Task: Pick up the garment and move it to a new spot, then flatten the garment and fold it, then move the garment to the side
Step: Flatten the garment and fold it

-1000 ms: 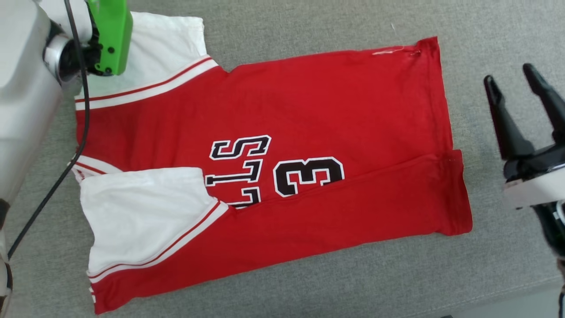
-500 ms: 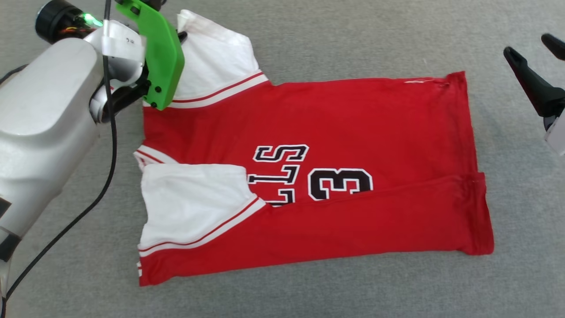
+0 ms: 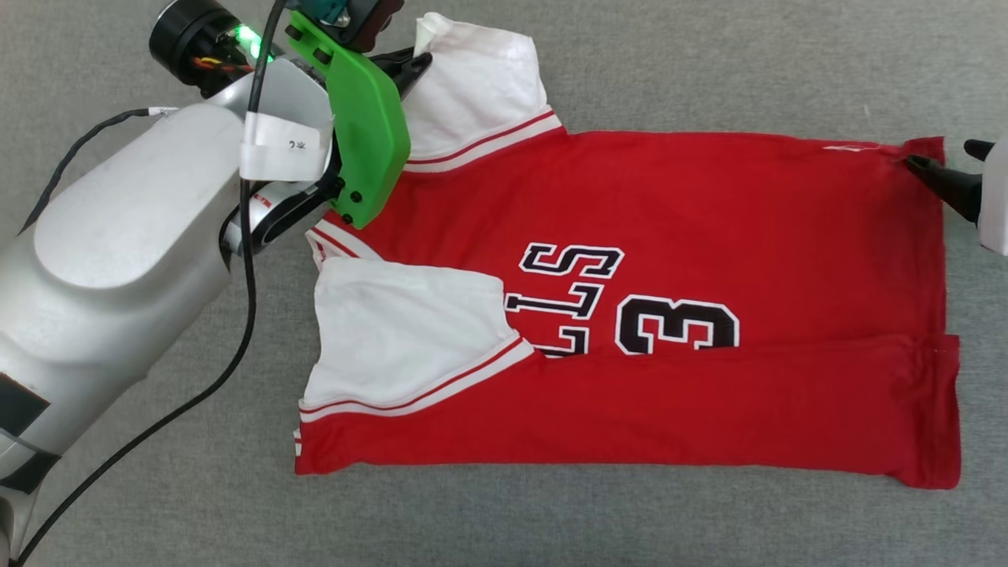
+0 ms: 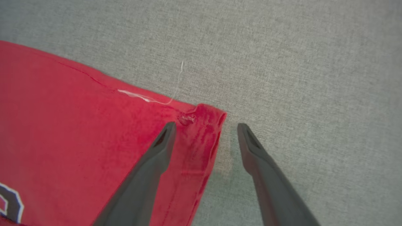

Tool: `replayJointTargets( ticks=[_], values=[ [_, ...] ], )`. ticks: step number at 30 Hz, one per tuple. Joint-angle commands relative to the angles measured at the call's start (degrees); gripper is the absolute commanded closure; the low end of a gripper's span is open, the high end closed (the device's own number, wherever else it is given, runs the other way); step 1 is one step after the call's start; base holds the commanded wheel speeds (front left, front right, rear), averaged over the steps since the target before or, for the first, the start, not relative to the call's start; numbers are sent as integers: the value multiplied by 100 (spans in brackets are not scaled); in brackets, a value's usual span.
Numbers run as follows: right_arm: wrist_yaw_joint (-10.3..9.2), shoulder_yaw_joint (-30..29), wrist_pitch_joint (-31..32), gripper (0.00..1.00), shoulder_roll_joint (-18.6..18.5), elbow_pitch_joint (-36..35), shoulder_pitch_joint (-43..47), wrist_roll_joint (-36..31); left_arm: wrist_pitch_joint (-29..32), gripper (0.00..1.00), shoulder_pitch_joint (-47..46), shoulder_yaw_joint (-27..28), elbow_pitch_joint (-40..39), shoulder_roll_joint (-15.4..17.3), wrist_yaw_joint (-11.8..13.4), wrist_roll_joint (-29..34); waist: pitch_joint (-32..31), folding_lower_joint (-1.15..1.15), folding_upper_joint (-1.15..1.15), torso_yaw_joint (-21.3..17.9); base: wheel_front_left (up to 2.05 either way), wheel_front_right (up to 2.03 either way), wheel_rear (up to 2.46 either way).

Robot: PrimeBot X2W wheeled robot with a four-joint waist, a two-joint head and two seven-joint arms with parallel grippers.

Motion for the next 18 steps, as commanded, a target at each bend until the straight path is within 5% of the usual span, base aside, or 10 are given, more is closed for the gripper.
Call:
replayJointTargets(
  ticks=[1, 9, 10, 11, 12, 18],
  values=[
    [-3, 31, -83, 0, 76, 167, -135, -53, -47, 100, 76, 12, -48, 5, 42, 84, 187, 0, 0, 126, 0, 0, 0],
    [-3, 632, -275, 0, 392, 1046, -165, 17, -180, 100, 33, 45, -83, -32, 48, 99, 375, 0, 0, 216, 0, 0, 0],
    [-3, 668, -265, 30, 406, 1066, -147, 137, -198, 100, 39, 47, -64, -35, 43, 92, 371, 0, 0, 210, 0, 0, 0],
    [-3, 700, -328, 88, 406, 1069, -148, 233, -230, 100, 54, 52, -29, -31, 34, 83, 348, 0, 0, 194, 0, 0, 0],
    [-3, 736, -408, 100, 389, 1059, -159, 273, -256, 100, 70, 53, 6, -23, 25, 76, 321, 0, 0, 176, 0, 0, 0],
    [-3, 819, -1234, 100, 237, 956, -180, 556, -589, 100, 288, 76, 306, 0, 5, 44, -90, 0, 0, 47, 0, 0, 0]
  ],
)
